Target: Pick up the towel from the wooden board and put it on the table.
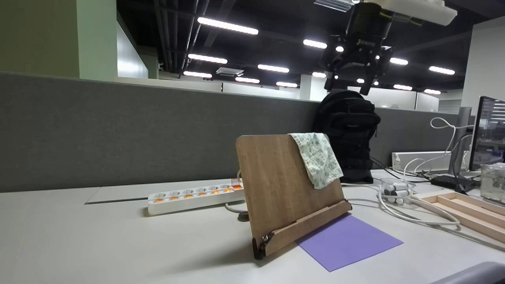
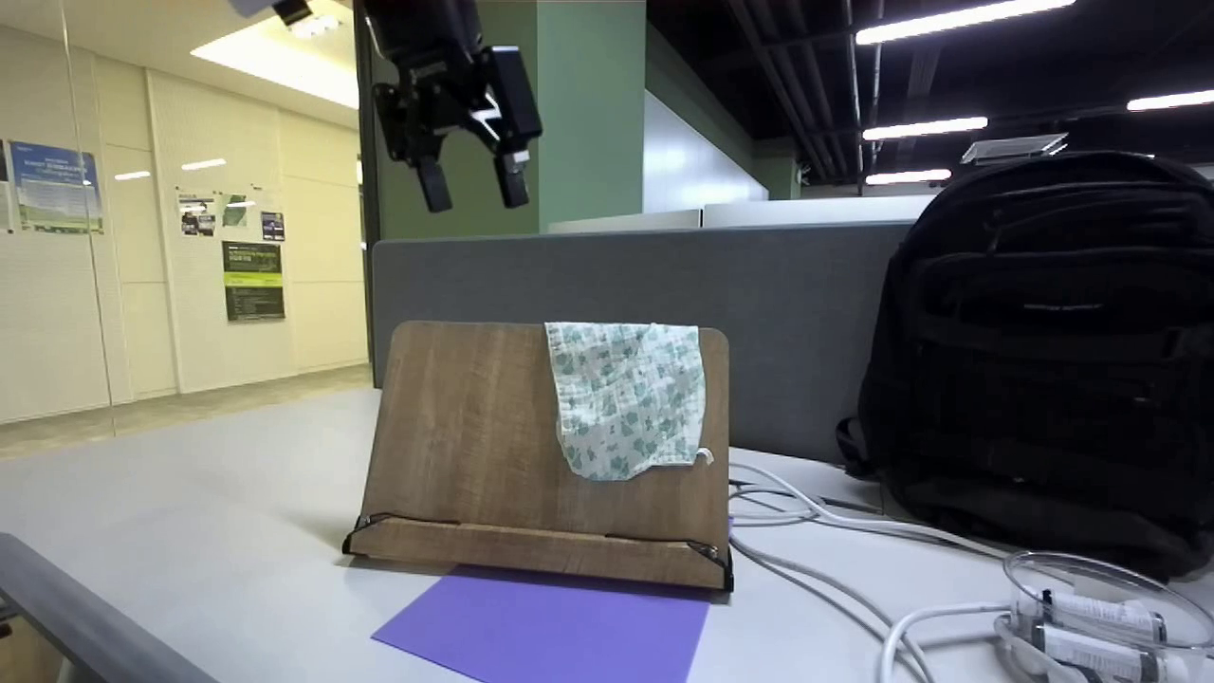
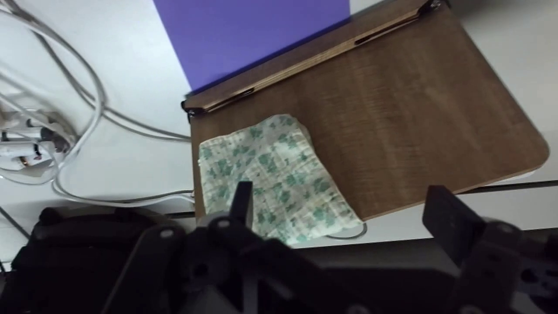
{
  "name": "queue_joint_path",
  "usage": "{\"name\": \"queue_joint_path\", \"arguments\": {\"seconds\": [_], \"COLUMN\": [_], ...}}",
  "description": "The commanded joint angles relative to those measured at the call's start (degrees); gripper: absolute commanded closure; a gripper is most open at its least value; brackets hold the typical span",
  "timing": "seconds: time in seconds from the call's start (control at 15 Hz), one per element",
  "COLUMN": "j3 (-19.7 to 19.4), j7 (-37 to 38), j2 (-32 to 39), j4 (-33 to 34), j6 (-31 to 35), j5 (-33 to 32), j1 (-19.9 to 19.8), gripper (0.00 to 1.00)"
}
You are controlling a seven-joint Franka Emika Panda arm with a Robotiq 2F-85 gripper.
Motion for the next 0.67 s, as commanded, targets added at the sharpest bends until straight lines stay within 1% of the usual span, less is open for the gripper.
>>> {"name": "queue_joint_path", "arguments": {"seconds": [0.0,0.07,0.13,0.2,0.33,0.4,0.47,0.6], "j3": [-3.13,-4.90,-8.06,-10.27,-13.67,-14.90,-11.46,-11.84], "j7": [-2.66,-4.85,-9.34,-13.20,-20.94,-24.20,-19.70,-20.89], "j2": [5.59,7.12,8.93,10.46,13.46,15.00,11.05,12.65], "j4": [4.47,5.82,7.65,9.19,12.58,14.66,9.26,10.29], "j6": [1.12,0.00,-1.97,-3.04,-6.28,-9.44,-4.77,-5.12], "j5": [-1.70,-0.15,3.24,5.95,10.49,12.17,9.97,10.64], "j1": [-1.32,0.08,3.42,5.64,8.76,9.72,6.54,6.69], "gripper": [0.00,0.00,0.00,0.00,0.00,0.00,0.00,0.00]}}
